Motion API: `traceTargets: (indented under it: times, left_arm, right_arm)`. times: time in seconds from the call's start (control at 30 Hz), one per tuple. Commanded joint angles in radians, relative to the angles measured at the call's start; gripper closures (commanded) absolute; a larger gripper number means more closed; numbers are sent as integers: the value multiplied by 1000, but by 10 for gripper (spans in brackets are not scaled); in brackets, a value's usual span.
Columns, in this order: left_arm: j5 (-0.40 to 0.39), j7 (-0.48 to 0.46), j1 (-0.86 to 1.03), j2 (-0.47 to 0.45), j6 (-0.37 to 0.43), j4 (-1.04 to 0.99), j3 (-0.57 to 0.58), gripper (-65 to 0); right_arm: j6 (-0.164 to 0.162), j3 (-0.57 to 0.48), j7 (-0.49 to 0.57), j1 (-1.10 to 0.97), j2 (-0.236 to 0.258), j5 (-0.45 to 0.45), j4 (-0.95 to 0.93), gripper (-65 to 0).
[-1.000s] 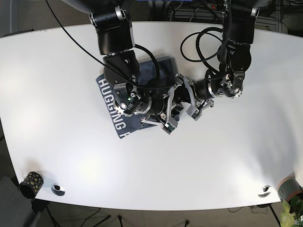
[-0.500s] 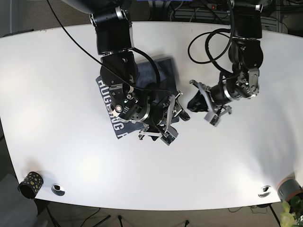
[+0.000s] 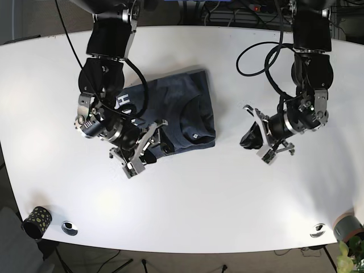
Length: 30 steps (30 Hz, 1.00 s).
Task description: Fold the T-shirt properly
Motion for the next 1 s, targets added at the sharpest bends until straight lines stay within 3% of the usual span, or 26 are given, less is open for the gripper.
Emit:
traceTargets:
  times: [0.0, 0.17, 0.37, 0.5, 0.67, 0.73, 0.97]
  left_arm:
    - [-23, -11, -47, 24, -3, 31, 50, -42]
    - [-15, -8, -93, 121, -3, 23, 114, -42]
    - [-14, -8, -151, 252, -3, -31, 254, -42]
    - [27, -8, -158, 299, -3, -129, 281, -42]
    - [104, -29, -159, 294, -3, -245, 280, -43]
    - [127, -74, -159, 258, -3, -301, 280, -43]
    - [124, -173, -190, 149, -3, -374, 277, -40]
  right_arm:
    - [9, 22, 16, 3, 43, 28, 17, -349]
    - [9, 74, 16, -9, 84, 27, 11, -322]
    - [9, 91, 21, 20, 130, 25, -92, -119]
    - [9, 89, 36, 60, 135, 24, -209, -103]
    - [9, 31, 191, 68, 141, 22, -348, -103]
    - [9, -9, 251, 71, 167, 22, -404, -103]
    - [9, -43, 283, 85, 177, 24, -448, -98]
